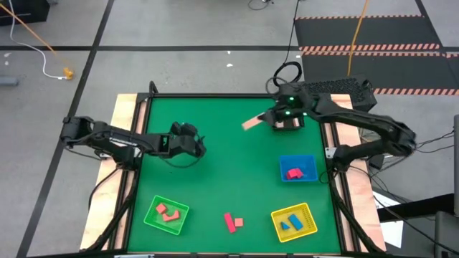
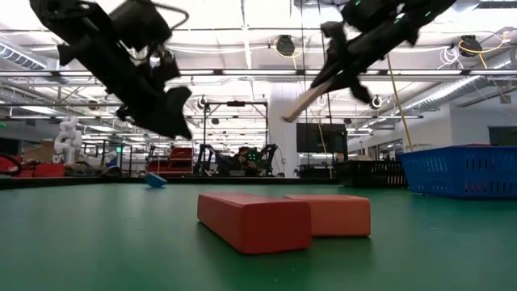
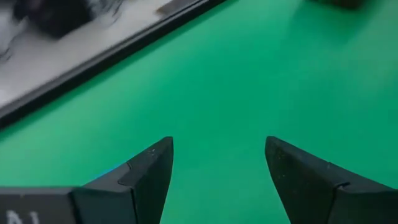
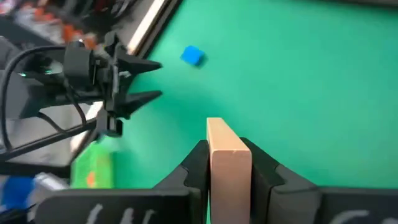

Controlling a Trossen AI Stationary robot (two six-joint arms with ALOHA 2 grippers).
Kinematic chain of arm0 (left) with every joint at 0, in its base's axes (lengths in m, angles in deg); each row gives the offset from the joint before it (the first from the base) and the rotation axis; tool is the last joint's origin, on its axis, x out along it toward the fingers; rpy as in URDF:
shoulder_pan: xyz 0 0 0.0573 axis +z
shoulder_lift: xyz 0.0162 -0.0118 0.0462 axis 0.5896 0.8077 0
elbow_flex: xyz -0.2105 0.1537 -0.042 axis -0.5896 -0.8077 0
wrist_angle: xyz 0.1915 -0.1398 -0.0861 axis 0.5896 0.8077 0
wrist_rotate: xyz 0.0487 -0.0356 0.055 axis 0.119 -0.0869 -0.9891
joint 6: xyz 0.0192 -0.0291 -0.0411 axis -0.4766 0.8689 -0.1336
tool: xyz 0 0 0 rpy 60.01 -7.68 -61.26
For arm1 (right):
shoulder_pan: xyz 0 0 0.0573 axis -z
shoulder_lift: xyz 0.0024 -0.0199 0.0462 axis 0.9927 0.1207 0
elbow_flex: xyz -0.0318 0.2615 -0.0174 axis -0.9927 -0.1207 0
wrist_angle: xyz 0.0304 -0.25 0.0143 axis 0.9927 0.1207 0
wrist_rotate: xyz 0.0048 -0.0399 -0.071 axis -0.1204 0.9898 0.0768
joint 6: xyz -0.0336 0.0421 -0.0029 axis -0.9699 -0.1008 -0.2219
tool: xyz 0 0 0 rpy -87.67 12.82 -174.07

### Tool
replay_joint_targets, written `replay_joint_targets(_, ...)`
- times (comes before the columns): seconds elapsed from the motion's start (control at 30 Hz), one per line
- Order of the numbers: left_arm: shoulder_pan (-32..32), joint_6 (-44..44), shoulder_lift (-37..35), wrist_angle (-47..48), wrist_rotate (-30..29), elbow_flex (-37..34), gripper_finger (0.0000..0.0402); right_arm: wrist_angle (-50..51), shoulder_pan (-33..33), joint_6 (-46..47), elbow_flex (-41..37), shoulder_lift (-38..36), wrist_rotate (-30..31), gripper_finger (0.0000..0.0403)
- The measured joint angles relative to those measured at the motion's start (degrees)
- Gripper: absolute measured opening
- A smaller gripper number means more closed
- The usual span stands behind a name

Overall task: Sort & place blocks by color
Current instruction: Put the brown block into the black bin, then put the blue block into the yellow bin

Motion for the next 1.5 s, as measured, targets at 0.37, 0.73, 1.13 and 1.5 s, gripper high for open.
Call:
replay_joint_targets(0.37, 10.75, 9.15, 0.00, 9.19, 0.44, 0.00, 0.0255, 21.16, 0.06, -7.13, -0.02, -11.45, 29.25, 0.0042)
replay_joint_targets(0.73, 13.61, 9.27, 0.00, 9.58, 1.10, 0.00, 0.0255, 25.47, 0.06, -12.16, -1.57, -4.32, 45.07, 0.0045)
replay_joint_targets(1.13, 16.61, 12.62, 0.00, 9.63, 8.40, 0.00, 0.0255, 28.09, -0.11, -18.30, -1.57, -1.94, 41.91, 0.0082)
replay_joint_targets(1.5, 19.15, 16.61, 0.00, 11.39, 10.36, 0.00, 0.0255, 28.59, -0.11, -20.74, -1.57, -2.05, 42.02, 0.0228)
